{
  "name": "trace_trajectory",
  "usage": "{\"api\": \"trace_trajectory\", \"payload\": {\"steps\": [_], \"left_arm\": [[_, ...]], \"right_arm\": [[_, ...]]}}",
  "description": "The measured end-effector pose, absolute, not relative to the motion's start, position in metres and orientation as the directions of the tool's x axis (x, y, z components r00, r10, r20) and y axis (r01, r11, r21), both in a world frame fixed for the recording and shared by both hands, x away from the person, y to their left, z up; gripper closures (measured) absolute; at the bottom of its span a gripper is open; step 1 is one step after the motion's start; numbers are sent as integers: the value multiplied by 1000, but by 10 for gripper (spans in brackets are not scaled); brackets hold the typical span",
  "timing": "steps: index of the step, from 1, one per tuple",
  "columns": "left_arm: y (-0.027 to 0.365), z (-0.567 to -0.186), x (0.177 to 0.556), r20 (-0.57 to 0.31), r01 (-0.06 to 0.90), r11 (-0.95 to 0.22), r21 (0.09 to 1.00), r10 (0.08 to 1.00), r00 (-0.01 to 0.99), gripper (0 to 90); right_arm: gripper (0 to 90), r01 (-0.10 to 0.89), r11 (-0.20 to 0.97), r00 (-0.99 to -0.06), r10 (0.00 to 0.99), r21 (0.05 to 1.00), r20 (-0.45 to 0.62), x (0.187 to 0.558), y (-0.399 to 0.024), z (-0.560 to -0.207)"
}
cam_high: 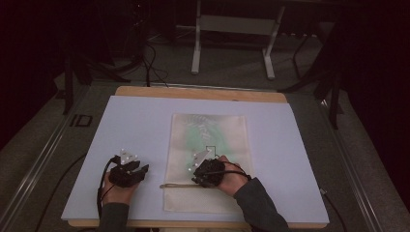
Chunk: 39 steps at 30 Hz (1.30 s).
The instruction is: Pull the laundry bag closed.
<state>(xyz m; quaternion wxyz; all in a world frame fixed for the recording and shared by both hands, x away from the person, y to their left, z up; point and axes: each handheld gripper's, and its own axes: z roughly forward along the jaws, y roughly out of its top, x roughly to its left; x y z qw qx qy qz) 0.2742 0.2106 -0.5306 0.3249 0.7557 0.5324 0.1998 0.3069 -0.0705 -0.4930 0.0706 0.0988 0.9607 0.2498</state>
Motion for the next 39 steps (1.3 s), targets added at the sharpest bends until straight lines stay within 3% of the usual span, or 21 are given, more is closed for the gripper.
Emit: {"api": "trace_trajectory", "payload": {"steps": [39], "left_arm": [[212,-531,275,-48,677,-218,703,935,351,582]], "right_arm": [[757,25,863,-996,65,504,-61,292,7,-494]]}}
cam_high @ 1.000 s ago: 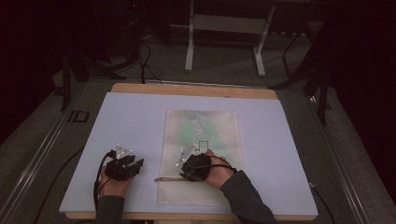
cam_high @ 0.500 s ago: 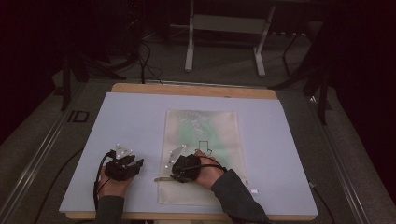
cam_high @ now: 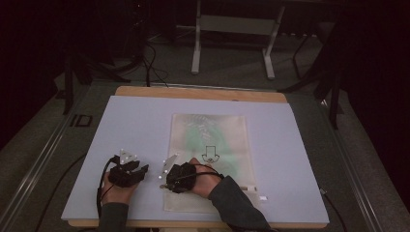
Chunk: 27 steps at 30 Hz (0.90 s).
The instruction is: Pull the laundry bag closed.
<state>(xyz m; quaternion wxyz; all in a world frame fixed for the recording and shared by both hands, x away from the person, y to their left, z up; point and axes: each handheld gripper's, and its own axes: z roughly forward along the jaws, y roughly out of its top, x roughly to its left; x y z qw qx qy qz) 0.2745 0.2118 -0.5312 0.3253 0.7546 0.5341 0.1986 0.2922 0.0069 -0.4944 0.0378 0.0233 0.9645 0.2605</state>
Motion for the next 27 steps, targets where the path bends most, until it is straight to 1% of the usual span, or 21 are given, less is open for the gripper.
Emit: {"api": "trace_trajectory", "payload": {"steps": [10,14,15,17,21,27], "left_arm": [[213,-531,275,-49,679,-219,701,935,352,580],[213,-531,275,-49,680,-219,700,935,352,579],[213,-531,275,-50,679,-219,701,935,352,579],[213,-531,275,-50,679,-219,701,935,352,579],[212,-532,275,-48,678,-223,700,933,357,579],[211,-532,275,-53,682,-226,696,931,362,580]], "right_arm": [[761,13,875,-997,49,483,-62,292,28,-500],[760,9,893,-996,51,451,-80,292,36,-505],[763,11,895,-996,50,446,-77,293,38,-506],[799,6,898,-996,44,440,-76,293,40,-507],[812,6,902,-996,45,432,-79,293,41,-507],[816,16,872,-996,60,490,-73,294,35,-500]]}}
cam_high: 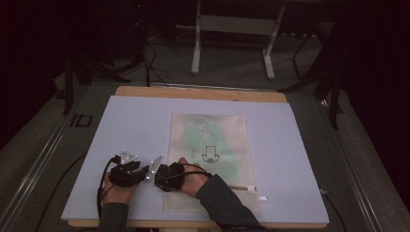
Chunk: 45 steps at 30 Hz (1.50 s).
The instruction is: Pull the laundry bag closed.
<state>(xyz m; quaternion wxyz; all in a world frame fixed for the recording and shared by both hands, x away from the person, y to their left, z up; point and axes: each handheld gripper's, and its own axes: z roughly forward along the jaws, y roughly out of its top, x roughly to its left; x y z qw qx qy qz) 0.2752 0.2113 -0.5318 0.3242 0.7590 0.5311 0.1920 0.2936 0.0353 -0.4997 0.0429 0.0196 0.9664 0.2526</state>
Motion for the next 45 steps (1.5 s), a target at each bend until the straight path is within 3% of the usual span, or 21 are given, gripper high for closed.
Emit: {"api": "trace_trajectory", "payload": {"steps": [1,5,14,20,31,45], "left_arm": [[211,-532,275,-54,681,-225,697,931,362,580],[211,-532,275,-53,679,-225,699,931,362,580],[210,-532,275,-50,679,-229,697,930,364,579],[210,-531,274,-49,678,-231,698,929,367,579],[210,-531,274,-53,675,-227,702,929,367,580],[198,-529,270,-79,652,-251,715,898,433,608]], "right_arm": [[873,14,868,-995,59,496,-75,294,33,-498],[869,23,856,-995,69,516,-70,293,25,-494],[718,44,881,-996,78,470,-53,295,37,-507],[809,45,898,-995,81,437,-65,295,43,-511],[810,57,837,-993,105,544,-57,292,15,-491],[802,137,835,-989,141,533,33,301,-4,-510]]}}
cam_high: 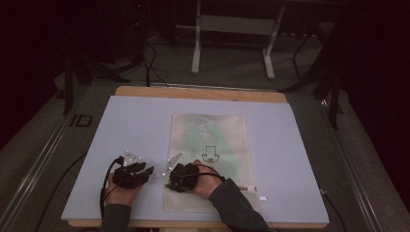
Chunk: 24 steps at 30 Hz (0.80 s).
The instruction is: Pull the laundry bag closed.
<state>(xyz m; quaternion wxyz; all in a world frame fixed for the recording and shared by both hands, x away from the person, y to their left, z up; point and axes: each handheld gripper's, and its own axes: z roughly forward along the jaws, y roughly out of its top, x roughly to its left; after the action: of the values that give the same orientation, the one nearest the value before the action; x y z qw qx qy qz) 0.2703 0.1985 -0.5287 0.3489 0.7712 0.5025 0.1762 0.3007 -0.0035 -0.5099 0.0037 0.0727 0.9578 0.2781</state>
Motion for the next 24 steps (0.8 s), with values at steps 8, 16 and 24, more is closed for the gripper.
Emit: {"api": "trace_trajectory", "payload": {"steps": [8,16,24], "left_arm": [[186,-527,267,-101,640,-273,719,869,484,647],[169,-528,265,-114,611,-337,716,807,579,861],[164,-529,265,-173,613,-325,720,771,613,884]], "right_arm": [[805,157,831,-987,144,534,66,303,-4,-515],[812,141,834,-989,140,533,43,300,-4,-516],[804,141,832,-989,136,537,48,300,-5,-516]]}}
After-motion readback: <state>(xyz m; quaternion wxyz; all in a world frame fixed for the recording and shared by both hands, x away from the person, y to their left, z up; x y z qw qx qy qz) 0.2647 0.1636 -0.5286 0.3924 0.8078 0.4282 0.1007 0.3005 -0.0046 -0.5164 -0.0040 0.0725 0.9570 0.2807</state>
